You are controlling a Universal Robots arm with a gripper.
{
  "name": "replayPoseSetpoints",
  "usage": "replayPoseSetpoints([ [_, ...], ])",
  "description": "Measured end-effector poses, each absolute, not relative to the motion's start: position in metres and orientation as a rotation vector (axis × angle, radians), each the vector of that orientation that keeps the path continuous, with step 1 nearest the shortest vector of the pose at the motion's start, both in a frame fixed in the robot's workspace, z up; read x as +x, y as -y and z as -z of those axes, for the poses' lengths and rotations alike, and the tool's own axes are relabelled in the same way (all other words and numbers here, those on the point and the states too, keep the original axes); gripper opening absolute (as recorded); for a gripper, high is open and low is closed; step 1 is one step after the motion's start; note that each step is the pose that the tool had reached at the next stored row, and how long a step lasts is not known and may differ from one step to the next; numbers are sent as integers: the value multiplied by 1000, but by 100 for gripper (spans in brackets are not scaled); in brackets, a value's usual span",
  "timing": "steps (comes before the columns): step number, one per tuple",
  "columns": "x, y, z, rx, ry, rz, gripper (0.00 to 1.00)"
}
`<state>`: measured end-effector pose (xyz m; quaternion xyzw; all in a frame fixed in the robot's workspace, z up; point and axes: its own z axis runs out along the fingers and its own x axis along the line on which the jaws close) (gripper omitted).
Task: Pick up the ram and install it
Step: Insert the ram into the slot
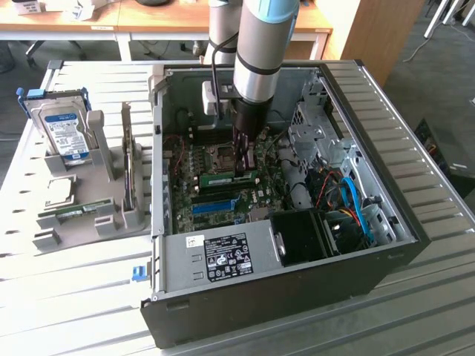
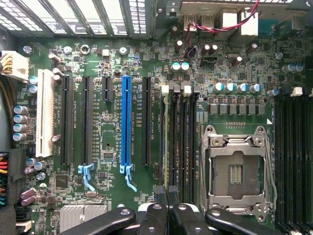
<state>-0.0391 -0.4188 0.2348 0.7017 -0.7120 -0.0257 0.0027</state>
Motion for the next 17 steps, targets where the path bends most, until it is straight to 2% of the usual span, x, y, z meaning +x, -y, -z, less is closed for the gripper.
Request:
replayPoseSetpoints([
  [17, -39, 418, -234, 2201, 2233, 80, 11],
])
